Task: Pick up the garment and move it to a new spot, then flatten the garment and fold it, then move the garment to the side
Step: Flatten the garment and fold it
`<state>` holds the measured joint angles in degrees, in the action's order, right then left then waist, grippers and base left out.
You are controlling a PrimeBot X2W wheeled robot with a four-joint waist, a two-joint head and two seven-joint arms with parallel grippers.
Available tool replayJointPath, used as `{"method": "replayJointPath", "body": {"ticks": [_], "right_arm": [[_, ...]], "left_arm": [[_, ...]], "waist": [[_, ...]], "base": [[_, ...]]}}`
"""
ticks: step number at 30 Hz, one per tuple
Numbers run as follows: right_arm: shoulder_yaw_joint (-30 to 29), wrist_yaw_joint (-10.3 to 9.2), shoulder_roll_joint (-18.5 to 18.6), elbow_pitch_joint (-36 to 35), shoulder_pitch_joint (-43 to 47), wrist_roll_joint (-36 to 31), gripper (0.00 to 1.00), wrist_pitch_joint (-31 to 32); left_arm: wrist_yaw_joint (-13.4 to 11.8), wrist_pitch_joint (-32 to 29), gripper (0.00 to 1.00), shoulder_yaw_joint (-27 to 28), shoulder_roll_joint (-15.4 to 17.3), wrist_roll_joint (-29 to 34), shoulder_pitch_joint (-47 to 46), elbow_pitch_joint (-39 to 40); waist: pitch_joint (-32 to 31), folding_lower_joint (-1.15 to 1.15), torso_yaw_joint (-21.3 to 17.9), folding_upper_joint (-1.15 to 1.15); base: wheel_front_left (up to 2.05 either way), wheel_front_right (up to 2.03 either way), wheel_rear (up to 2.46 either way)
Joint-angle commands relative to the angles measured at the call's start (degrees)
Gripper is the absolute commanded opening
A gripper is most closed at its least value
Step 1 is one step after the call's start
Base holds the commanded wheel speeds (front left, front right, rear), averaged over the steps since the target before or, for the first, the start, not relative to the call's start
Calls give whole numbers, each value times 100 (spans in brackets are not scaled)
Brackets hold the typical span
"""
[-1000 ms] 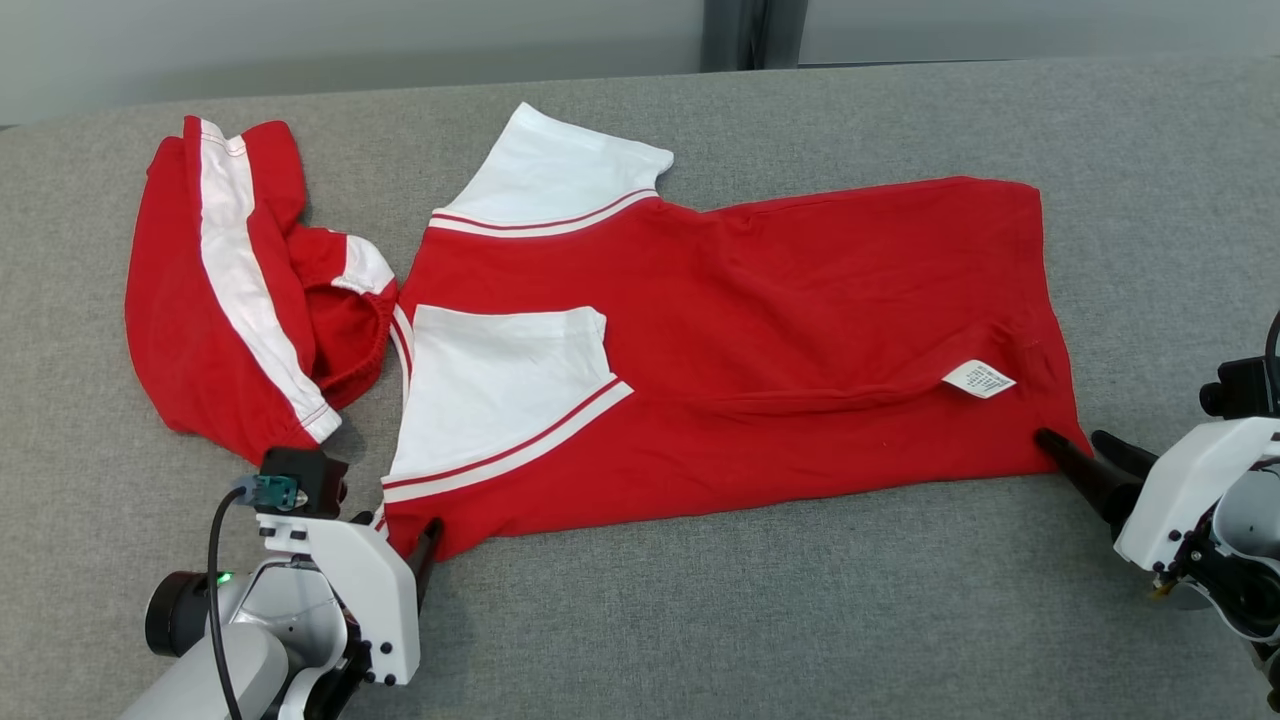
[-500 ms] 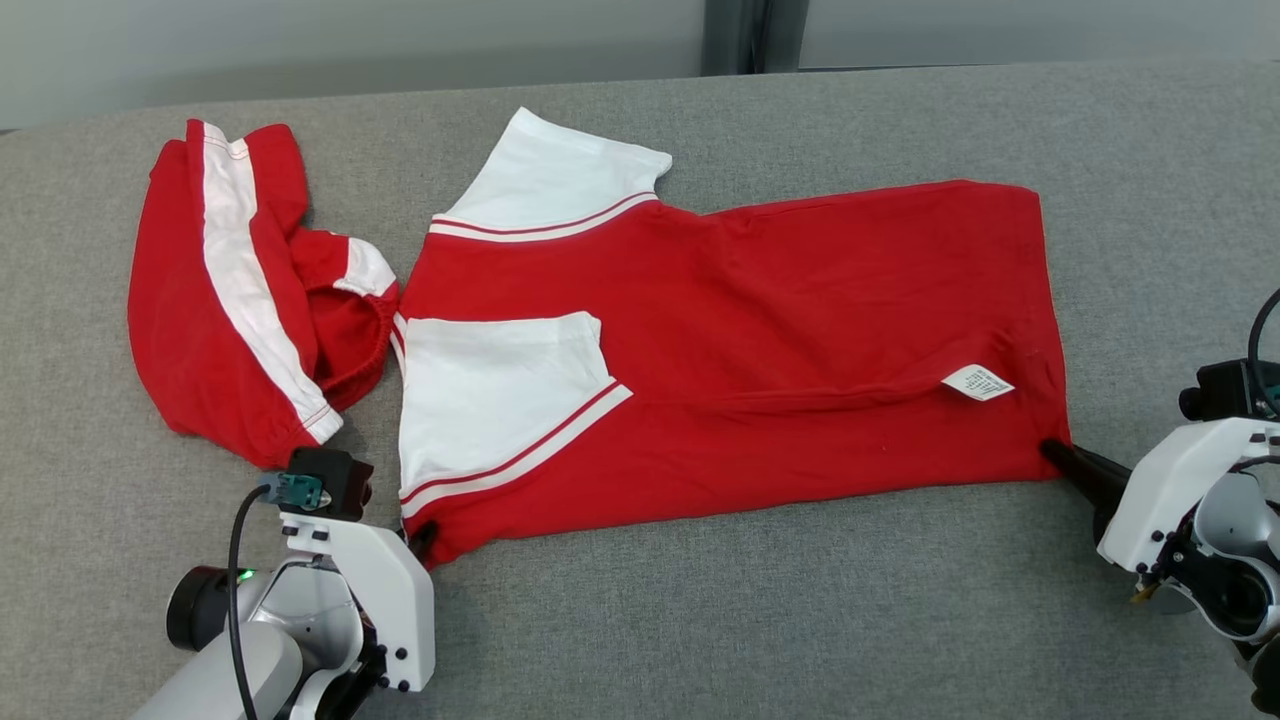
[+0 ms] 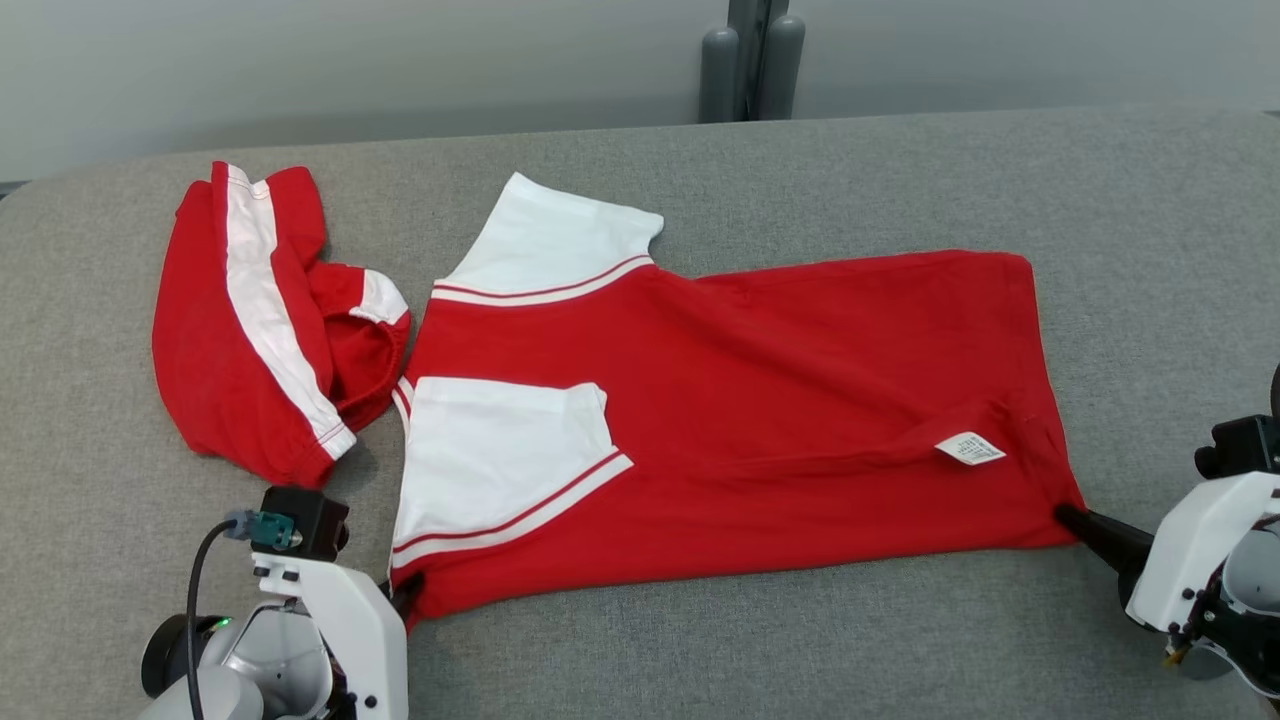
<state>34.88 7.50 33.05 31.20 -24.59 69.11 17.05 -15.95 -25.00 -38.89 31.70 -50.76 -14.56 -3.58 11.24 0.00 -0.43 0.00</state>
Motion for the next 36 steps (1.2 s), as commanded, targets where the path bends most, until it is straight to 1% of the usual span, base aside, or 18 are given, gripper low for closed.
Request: {"method": "replayJointPath", "body": {"ticks": [1,5,9,14,20,23,24,25,26,27,36], "right_arm": [[-11,1,150,-78,177,83,0,48],[-48,1,330,-280,449,149,0,27],[-93,0,426,-456,682,184,0,-3],[-268,1,529,-743,1158,258,0,-126],[-551,0,626,-983,1658,214,0,-214],[-761,1,577,-1184,1840,204,0,-178],[-811,1,572,-1226,1868,178,7,-179],[-846,1,560,-1262,1896,153,46,-159],[-884,1,546,-1286,1920,120,78,-141],[-938,1,530,-1298,1928,75,100,-138],[-1336,2,367,-1477,2081,-204,100,89]], "left_arm": [[-37,-90,0,53,175,-85,153,149],[-105,-253,0,28,381,-159,406,462],[-154,-371,0,-29,502,-218,604,659],[-256,-388,0,-66,591,-265,867,947],[-339,-412,0,-69,634,-345,1075,1098],[-338,-407,0,-63,638,-393,1126,1112],[-344,-407,25,-63,639,-379,1124,1102],[-353,-408,54,-65,648,-361,1114,1090],[-348,-406,91,-68,650,-347,1101,1084],[-349,-404,100,-72,647,-337,1089,1082],[-334,-376,100,-68,656,-310,1018,1072]], "waist": [[-94,0,-10,0],[-201,0,-21,0],[-260,0,-33,0],[-326,0,-33,0],[-338,0,-39,0],[-324,0,-65,0],[-320,0,-71,0],[-314,0,-75,0],[-310,0,-78,0],[-306,0,-81,0],[-289,0,-71,0]], "base": [[0,0,0],[0,0,0],[0,0,0],[0,0,0],[0,0,0],[0,0,0],[0,0,0],[0,0,0],[0,0,0],[0,0,0],[0,0,0]]}}
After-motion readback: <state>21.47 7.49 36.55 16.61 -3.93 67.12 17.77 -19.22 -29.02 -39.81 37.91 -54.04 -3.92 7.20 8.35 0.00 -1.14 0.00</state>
